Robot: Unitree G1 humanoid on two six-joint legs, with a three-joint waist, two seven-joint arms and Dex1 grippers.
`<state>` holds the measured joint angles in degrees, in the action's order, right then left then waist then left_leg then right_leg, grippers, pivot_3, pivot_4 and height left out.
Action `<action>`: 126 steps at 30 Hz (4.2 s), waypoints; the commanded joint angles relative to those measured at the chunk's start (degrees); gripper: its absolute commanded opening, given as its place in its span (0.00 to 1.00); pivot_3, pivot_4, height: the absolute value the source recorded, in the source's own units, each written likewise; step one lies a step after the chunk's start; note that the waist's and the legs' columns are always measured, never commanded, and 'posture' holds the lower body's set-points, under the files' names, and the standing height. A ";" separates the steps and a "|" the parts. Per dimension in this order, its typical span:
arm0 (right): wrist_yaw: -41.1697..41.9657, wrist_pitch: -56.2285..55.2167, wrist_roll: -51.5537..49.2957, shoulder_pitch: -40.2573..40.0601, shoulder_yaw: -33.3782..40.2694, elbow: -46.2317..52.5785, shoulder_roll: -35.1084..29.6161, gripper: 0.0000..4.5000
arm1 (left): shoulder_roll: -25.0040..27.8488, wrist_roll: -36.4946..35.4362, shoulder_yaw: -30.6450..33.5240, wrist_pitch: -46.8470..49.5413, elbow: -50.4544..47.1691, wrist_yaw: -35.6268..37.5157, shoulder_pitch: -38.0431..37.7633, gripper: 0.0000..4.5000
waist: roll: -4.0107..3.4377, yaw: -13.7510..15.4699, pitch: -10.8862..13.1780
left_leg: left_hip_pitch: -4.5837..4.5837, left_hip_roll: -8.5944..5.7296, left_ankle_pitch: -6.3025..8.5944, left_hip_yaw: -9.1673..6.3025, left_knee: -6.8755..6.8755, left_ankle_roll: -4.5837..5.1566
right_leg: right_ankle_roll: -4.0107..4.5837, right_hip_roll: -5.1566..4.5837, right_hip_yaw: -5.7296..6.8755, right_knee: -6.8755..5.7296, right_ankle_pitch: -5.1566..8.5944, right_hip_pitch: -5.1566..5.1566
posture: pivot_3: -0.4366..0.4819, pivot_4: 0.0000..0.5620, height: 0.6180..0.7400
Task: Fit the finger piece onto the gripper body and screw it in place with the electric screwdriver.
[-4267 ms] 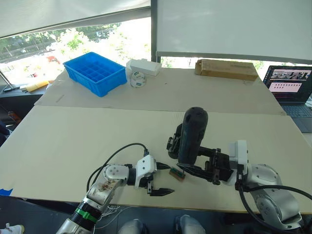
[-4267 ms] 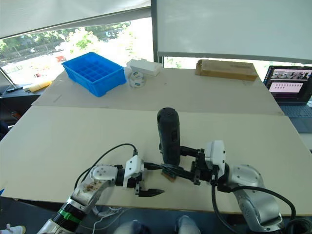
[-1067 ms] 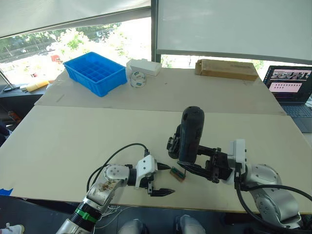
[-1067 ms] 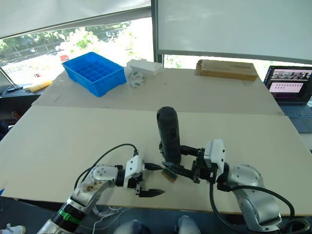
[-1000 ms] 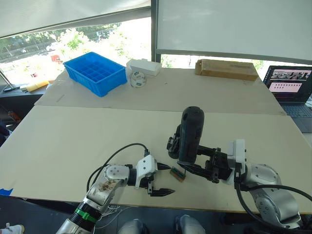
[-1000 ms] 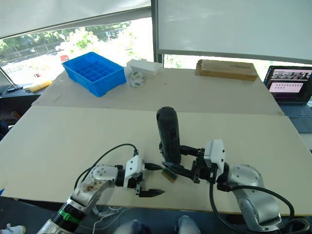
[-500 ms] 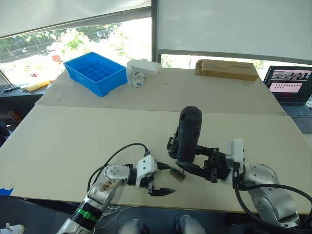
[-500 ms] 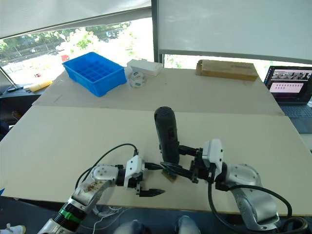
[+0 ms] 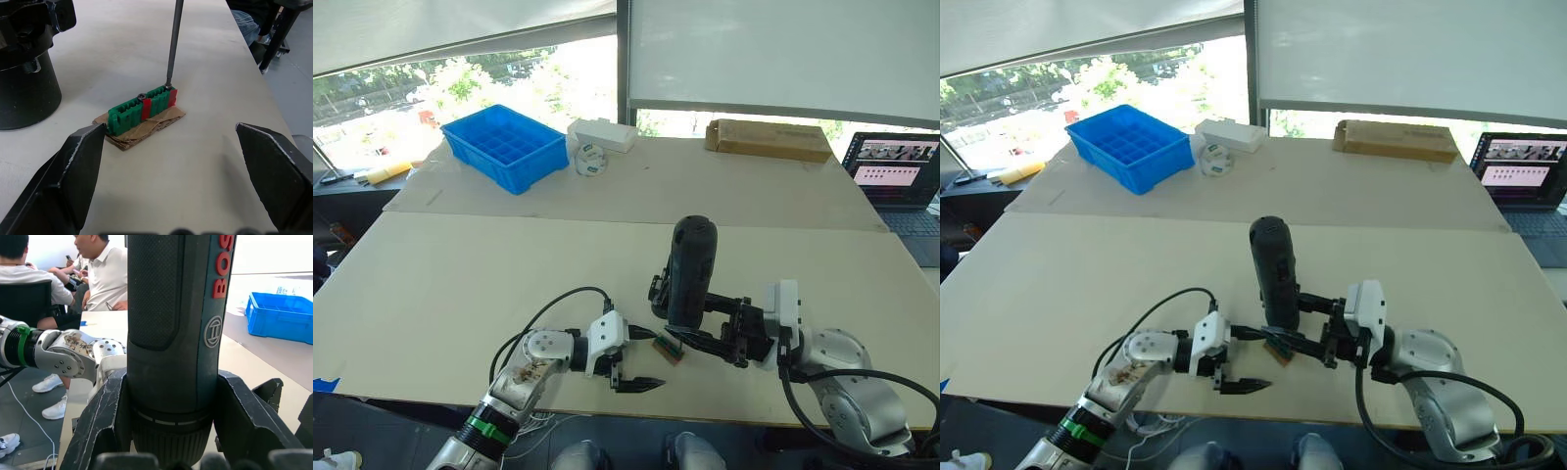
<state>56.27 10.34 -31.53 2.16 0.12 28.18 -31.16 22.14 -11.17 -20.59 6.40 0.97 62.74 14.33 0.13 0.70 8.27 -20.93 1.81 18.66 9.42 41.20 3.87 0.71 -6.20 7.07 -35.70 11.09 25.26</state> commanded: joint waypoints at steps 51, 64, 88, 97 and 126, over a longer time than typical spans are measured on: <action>-8.96 10.34 -21.41 7.16 17.51 10.19 -10.30 0.42 | 4.24 -20.61 15.81 4.88 -4.62 9.94 0.32 1.00 | 0.10 -0.02 0.08 | -0.17 0.00 0.00 -0.04 0.07 -0.01 | 0.00 0.02 0.01 0.01 0.00 0.09 | 0.48 0.27 1.00; -13.69 15.70 -26.15 23.37 19.85 -0.76 -12.71 0.42 | 1.85 -21.07 19.86 2.90 2.89 9.87 7.83 1.00 | 0.13 -0.02 0.12 | -0.19 -0.05 -0.01 0.01 0.11 -0.01 | -0.03 0.06 0.07 0.00 -0.02 0.09 | 0.48 0.27 1.00; -10.24 13.66 -16.49 33.33 6.55 -7.36 -0.24 0.42 | 0.04 -18.85 20.20 3.63 8.15 8.19 13.47 1.00 | 0.11 -0.43 0.14 | -0.19 -0.07 -0.03 0.16 0.11 -0.05 | -0.07 0.20 0.12 -0.04 -0.03 0.12 | 0.48 0.27 1.00; -8.01 12.33 -11.42 31.88 4.45 -9.17 2.56 0.42 | 0.14 -16.81 18.62 2.81 7.63 9.13 12.22 1.00 | 0.10 -0.85 0.15 | -0.19 -0.08 -0.04 0.17 0.10 -0.07 | -0.08 0.22 0.12 -0.05 -0.03 0.13 | 0.48 0.27 1.00; -3.61 13.02 -7.51 28.36 2.97 -10.85 5.70 0.42 | 0.50 -14.50 15.39 1.01 5.55 9.38 7.97 1.00 | 0.08 -1.32 0.16 | -0.19 -0.07 -0.05 0.18 0.09 -0.09 | -0.07 0.22 0.08 -0.07 -0.03 0.18 | 0.48 0.27 1.00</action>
<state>52.38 25.40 -38.35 29.98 1.91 15.29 -25.61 22.48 -25.77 -5.23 8.55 8.70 71.93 22.14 0.22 -0.62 8.42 -21.12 1.74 18.61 9.60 41.30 3.79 0.64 -5.98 7.15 -35.77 11.06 25.44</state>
